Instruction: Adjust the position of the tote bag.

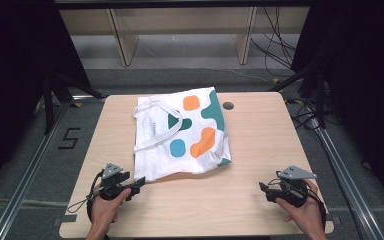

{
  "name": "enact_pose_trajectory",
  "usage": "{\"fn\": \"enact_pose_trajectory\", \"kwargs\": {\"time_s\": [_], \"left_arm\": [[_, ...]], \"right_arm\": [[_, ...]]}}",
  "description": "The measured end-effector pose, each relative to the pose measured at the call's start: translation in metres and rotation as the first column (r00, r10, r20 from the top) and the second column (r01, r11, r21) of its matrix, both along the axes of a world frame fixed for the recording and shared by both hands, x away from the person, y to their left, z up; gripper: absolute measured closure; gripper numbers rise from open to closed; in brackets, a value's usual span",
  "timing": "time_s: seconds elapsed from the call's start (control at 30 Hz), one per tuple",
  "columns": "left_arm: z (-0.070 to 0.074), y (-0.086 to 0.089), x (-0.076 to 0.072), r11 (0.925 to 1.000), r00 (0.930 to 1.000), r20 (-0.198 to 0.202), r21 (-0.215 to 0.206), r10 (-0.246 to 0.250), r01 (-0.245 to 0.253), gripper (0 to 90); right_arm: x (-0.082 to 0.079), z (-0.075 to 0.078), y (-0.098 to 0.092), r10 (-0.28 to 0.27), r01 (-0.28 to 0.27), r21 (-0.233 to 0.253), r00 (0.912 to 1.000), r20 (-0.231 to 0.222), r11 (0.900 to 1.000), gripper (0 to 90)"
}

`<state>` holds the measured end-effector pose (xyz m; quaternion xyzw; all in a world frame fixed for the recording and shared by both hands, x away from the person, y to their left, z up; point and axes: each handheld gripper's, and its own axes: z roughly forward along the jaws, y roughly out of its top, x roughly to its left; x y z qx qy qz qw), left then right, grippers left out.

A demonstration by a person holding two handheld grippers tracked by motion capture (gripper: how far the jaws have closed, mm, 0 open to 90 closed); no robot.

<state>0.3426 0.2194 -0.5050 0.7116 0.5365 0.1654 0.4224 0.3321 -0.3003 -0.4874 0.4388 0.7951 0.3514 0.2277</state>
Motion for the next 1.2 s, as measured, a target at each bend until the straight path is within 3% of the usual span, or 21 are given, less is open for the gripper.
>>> {"fn": "enact_pose_trajectory", "kwargs": {"time_s": [0.13, 0.2, 0.23, 0.3, 0.4, 0.43, 0.5, 0.53, 0.57, 0.6, 0.67, 0.7, 0.73, 0.77, 1.0, 1.03, 1.07, 1.1, 1.13, 1.17, 1.2], "left_arm": [[-0.002, 0.001, 0.011, 1.0000, 1.0000, 0.006, 0.004, 0.001, -0.001, 36.9], [-0.004, 0.001, 0.016, 0.9999, 1.0000, 0.000, -0.010, 0.006, -0.006, 41.2], [-0.006, 0.002, 0.020, 0.9997, 1.0000, -0.007, -0.024, 0.002, -0.002, 42.6], [-0.007, 0.002, 0.023, 0.9993, 0.9999, -0.016, -0.038, -0.001, 0.000, 44.0], [-0.011, 0.003, 0.028, 0.9996, 0.9993, -0.035, -0.021, 0.016, -0.016, 46.7], [-0.013, 0.005, 0.031, 0.9981, 0.9984, -0.053, -0.055, 0.023, -0.026, 47.2], [-0.013, 0.006, 0.032, 0.9991, 0.9985, -0.054, -0.041, 0.007, -0.009, 49.5], [-0.013, 0.004, 0.032, 0.9986, 0.9987, -0.049, -0.051, 0.012, -0.015, 51.7], [-0.012, 0.002, 0.032, 0.9993, 0.9989, -0.047, -0.036, 0.004, -0.005, 53.6], [-0.011, 0.003, 0.031, 0.9997, 0.9984, -0.052, 0.000, -0.024, 0.024, 56.2], [-0.011, -0.002, 0.030, 0.9986, 0.9987, -0.045, -0.048, -0.025, 0.023, 62.9], [-0.011, -0.003, 0.029, 0.9982, 0.9983, -0.046, -0.050, -0.034, 0.032, 66.5], [-0.010, -0.006, 0.027, 0.9964, 0.9964, -0.027, -0.029, -0.080, 0.079, 73.1], [-0.009, -0.007, 0.026, 0.9946, 0.9943, -0.027, -0.015, -0.103, 0.102, 76.2], [-0.009, -0.022, 0.018, 0.9836, 0.9845, -0.013, -0.048, -0.175, 0.174, 83.5], [-0.008, -0.024, 0.017, 0.9794, 0.9799, -0.020, -0.040, -0.199, 0.198, 84.3], [-0.008, -0.033, 0.013, 0.9735, 0.9749, -0.022, -0.063, -0.221, 0.220, 84.4], [-0.008, -0.033, 0.013, 0.9735, 0.9749, -0.022, -0.063, -0.221, 0.220, 84.4], [-0.007, -0.038, 0.010, 0.9651, 0.9656, -0.021, -0.044, -0.259, 0.258, 84.4], [-0.006, -0.050, 0.006, 0.9604, 0.9614, -0.012, -0.051, -0.275, 0.274, 84.4], [-0.006, -0.050, 0.006, 0.9604, 0.9614, -0.012, -0.051, -0.275, 0.274, 84.4]], "right_arm": [[-0.001, 0.001, 0.000, -0.011, 0.011, -0.006, 0.9999, 0.001, 1.000, 25.7], [-0.001, 0.001, 0.001, -0.011, 0.012, 0.018, 0.9997, -0.021, 1.000, 26.3], [-0.001, 0.002, 0.000, -0.016, 0.016, 0.000, 0.9999, -0.007, 1.000, 26.3], [-0.001, 0.002, 0.001, -0.019, 0.019, 0.013, 0.9998, -0.011, 1.000, 26.3], [0.000, 0.001, 0.000, -0.003, 0.003, -0.015, 0.9999, 0.012, 1.000, 26.3], [0.000, 0.002, 0.000, 0.007, -0.007, -0.020, 0.9999, 0.009, 1.000, 26.7], [0.000, 0.001, 0.001, 0.002, -0.002, -0.014, 1.0000, 0.009, 1.000, 26.7], [0.000, 0.001, 0.003, 0.002, -0.002, 0.007, 0.9999, -0.014, 1.000, 26.7], [0.001, 0.001, 0.002, 0.017, -0.017, -0.011, 0.9998, -0.014, 1.000, 26.7], [0.000, 0.001, 0.002, 0.003, -0.003, -0.020, 0.9998, 0.017, 1.000, 26.7], [0.001, 0.001, 0.001, 0.006, -0.005, -0.026, 0.9999, 0.014, 1.000, 26.8], [0.001, 0.000, 0.001, 0.012, -0.011, -0.018, 0.9999, 0.009, 1.000, 26.8], [0.001, 0.001, 0.001, 0.017, -0.017, -0.005, 0.9996, -0.021, 1.000, 27.0], [0.001, 0.001, 0.001, 0.010, -0.010, -0.022, 0.9999, 0.004, 1.000, 27.1], [0.001, 0.002, 0.000, 0.007, -0.007, -0.029, 0.9999, 0.016, 1.000, 27.4], [0.001, 0.002, 0.000, 0.007, -0.006, -0.029, 0.9999, 0.016, 1.000, 27.5], [0.001, 0.002, 0.000, 0.007, -0.006, -0.029, 0.9998, 0.017, 1.000, 27.5], [0.001, 0.002, 0.000, 0.007, -0.006, -0.029, 0.9998, 0.017, 1.000, 27.5], [0.001, 0.002, 0.000, 0.007, -0.006, -0.029, 0.9998, 0.018, 1.000, 27.6], [0.001, 0.002, 0.000, 0.005, -0.004, -0.030, 0.9998, 0.018, 1.000, 27.7], [0.001, 0.002, 0.000, 0.005, -0.004, -0.030, 0.9998, 0.018, 1.000, 27.7]]}}
